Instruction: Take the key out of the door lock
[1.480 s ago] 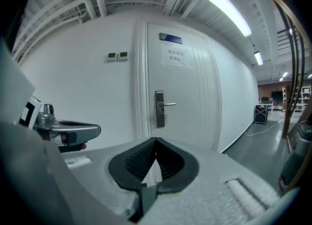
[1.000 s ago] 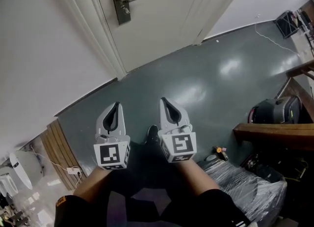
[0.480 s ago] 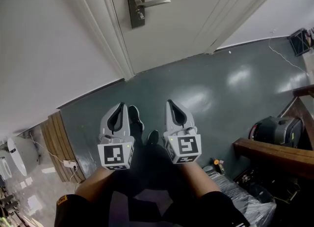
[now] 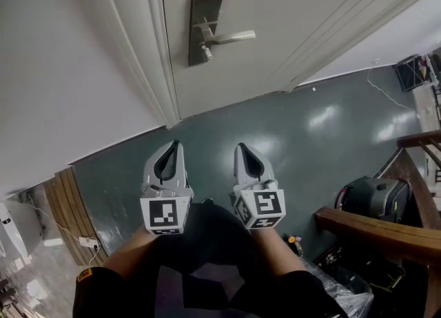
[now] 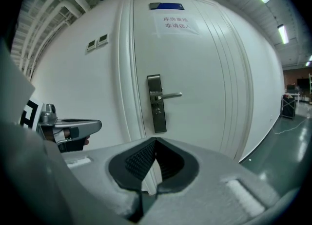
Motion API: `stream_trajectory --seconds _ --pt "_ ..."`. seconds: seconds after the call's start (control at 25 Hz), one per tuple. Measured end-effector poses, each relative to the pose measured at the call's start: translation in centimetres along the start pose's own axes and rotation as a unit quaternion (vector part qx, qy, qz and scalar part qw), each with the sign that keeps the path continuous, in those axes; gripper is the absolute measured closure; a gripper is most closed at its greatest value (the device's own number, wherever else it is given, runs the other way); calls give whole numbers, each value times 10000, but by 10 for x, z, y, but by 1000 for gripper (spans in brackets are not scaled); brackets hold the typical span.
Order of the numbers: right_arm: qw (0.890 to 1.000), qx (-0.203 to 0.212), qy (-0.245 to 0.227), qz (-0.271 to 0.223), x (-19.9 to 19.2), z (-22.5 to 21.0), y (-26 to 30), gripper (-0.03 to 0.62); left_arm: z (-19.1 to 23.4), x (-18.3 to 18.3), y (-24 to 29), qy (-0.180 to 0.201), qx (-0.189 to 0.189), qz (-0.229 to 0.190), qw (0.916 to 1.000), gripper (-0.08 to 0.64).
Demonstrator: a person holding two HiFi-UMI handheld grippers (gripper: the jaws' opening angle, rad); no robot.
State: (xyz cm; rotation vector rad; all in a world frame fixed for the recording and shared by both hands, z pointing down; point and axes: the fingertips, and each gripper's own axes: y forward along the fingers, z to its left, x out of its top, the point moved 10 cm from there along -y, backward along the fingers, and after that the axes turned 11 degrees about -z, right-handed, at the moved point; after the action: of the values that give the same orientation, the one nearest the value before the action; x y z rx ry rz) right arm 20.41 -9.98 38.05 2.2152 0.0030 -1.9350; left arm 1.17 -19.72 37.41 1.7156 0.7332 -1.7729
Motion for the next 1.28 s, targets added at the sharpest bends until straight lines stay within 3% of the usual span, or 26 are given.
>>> stream_trajectory --seconds 0.44,0.76,1.0,1.28 --pt "10000 10 82 -5 33 4 82 600 58 -3 60 -215 -46 -81 9997 541" --pt "9915 800 1025 40 37 -17 140 600 74 -7 82 -148 430 -24 9990 541" --pt "9655 1739 1899 395 28 -41 192 585 70 -4 105 11 1084 9 9941 541" --pt "9133 2624 2937 1038 17 -62 248 547 57 -4 128 130 1831 187 9828 540"
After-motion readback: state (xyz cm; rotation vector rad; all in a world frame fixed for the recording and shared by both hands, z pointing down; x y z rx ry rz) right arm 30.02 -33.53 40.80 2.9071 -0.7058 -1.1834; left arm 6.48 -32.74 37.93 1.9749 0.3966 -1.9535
